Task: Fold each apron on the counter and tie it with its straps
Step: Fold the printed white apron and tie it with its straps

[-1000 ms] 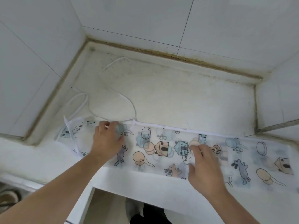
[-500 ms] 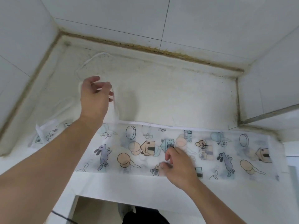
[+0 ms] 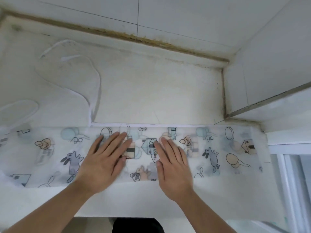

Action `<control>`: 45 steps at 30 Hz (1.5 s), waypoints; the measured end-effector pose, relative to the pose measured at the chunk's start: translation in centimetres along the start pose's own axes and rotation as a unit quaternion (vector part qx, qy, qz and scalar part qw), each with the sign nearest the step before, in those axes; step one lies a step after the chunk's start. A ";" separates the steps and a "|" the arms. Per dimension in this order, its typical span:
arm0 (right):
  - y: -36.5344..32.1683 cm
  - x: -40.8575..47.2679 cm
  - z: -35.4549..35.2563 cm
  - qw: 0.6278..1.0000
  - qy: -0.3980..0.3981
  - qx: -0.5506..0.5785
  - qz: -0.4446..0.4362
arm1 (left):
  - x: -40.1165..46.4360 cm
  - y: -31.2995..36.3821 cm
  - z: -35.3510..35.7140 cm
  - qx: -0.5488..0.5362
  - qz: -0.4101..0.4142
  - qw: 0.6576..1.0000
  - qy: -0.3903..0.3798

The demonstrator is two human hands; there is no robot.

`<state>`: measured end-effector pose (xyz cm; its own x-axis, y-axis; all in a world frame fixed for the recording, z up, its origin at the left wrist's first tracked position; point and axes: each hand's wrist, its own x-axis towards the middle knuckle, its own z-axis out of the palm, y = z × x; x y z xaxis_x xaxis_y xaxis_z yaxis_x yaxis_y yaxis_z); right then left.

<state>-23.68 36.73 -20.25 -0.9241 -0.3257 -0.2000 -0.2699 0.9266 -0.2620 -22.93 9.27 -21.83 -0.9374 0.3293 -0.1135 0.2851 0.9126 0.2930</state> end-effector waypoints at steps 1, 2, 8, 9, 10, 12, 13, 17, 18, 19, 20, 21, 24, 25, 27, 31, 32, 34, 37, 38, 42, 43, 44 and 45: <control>1.6 -0.7 0.1 1.000 0.001 -0.010 0.006 | 0.0 -0.5 0.0 0.011 -0.004 1.000 -0.006; 3.1 -1.4 0.0 1.000 0.009 -0.014 0.023 | 0.0 -1.0 -0.2 0.018 -0.006 1.000 -0.009; 12.0 -5.2 -1.7 0.981 0.026 -0.018 0.194 | -0.2 -1.6 -0.4 0.044 -0.008 0.999 -0.029; 13.3 -5.6 -2.0 0.973 0.029 -0.009 0.230 | -0.2 -1.4 -0.4 0.049 -0.011 0.998 -0.033; 14.3 -5.7 -2.4 0.965 0.028 -0.001 0.262 | -0.2 -1.2 -0.5 0.050 -0.018 0.998 -0.039; 15.1 -5.5 -3.1 0.951 0.028 0.010 0.307 | 0.2 -0.3 -0.8 0.039 -0.040 0.998 -0.040; 14.8 -5.2 -3.2 0.949 0.036 0.010 0.314 | 0.6 0.5 -1.0 0.022 -0.051 0.998 -0.028; 9.1 -3.1 -3.0 0.980 0.057 0.010 0.189 | 3.6 7.7 -1.1 -0.050 -0.016 0.999 -0.008; 7.7 -2.6 -2.5 0.988 0.049 0.015 0.143 | 4.2 9.6 -0.4 -0.060 0.004 0.998 -0.025; 6.8 -2.6 -1.8 0.993 0.037 0.013 0.109 | 4.7 11.2 0.5 -0.065 0.014 0.996 -0.052; 6.7 -2.6 -1.3 0.996 0.028 0.010 0.086 | 4.8 12.1 1.5 -0.051 0.015 0.995 -0.080; 7.4 -2.7 -1.0 0.997 0.022 0.011 0.079 | 4.7 12.5 2.4 -0.020 0.014 0.995 -0.098; 12.7 -4.0 -1.5 0.982 0.043 0.035 0.180 | 4.3 11.7 3.6 0.049 0.020 0.992 -0.115; 14.9 -4.9 -2.1 0.970 0.054 0.041 0.233 | 4.3 11.4 3.6 0.053 0.027 0.991 -0.120; 18.4 -6.8 -3.4 0.946 0.072 0.068 0.308 | 4.4 11.2 3.1 0.057 0.027 0.989 -0.132; 20.7 -8.5 -5.3 0.898 0.105 0.058 0.423 | 4.4 11.5 2.8 0.052 0.025 0.987 -0.151; 21.0 -8.5 -5.7 0.870 0.121 0.067 0.474 | 4.4 11.4 2.8 0.053 0.028 0.988 -0.146; 21.3 -8.2 -6.6 0.823 0.132 0.119 0.540 | 4.2 11.1 2.6 0.049 0.028 0.988 -0.146; 21.8 -8.0 -8.2 0.812 0.075 0.192 0.546 | 3.7 10.5 2.0 0.051 0.030 0.987 -0.152; 21.8 -8.0 -8.7 0.808 0.067 0.218 0.544 | 3.3 10.2 1.8 0.051 0.031 0.986 -0.156; 20.0 -9.5 -10.2 0.655 0.241 0.522 0.490 | 2.8 10.0 1.0 0.041 0.025 0.986 -0.159; 18.8 -9.8 -10.3 0.574 0.269 0.615 0.470 | 2.7 10.0 1.0 0.042 0.018 0.986 -0.163; 17.6 -9.8 -10.0 0.499 0.275 0.685 0.455 | 2.6 10.0 1.0 0.037 0.012 0.986 -0.161; 16.0 -9.6 -9.3 0.442 0.256 0.732 0.450 | 2.5 10.1 0.8 0.028 0.006 0.988 -0.154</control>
<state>-21.68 56.46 -13.72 -0.5204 0.4837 -0.7038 0.3879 -0.6003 -0.6994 -22.23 19.51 -19.91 -0.8312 0.3908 -0.3955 0.3145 0.9171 0.2451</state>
